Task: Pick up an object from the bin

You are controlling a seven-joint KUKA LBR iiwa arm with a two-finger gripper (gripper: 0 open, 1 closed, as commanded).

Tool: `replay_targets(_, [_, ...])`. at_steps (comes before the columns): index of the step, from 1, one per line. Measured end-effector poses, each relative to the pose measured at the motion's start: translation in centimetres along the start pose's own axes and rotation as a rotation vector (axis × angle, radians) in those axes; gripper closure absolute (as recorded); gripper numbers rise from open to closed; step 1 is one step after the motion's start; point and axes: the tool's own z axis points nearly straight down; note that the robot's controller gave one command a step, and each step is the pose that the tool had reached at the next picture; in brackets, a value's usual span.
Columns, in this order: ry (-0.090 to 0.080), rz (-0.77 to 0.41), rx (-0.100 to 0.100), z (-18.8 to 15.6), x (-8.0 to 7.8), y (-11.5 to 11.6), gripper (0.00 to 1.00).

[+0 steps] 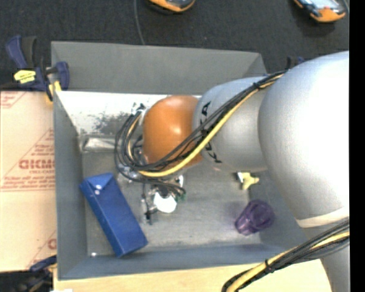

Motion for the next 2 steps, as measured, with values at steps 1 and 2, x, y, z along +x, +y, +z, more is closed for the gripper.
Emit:
replay_targets(1, [0.002,0.003,0.000,-4.0,1.6,1.0,0.00])
replay_targets(2, [0.000,0.132,0.002,-3.6,2.0,-3.7,0.00])
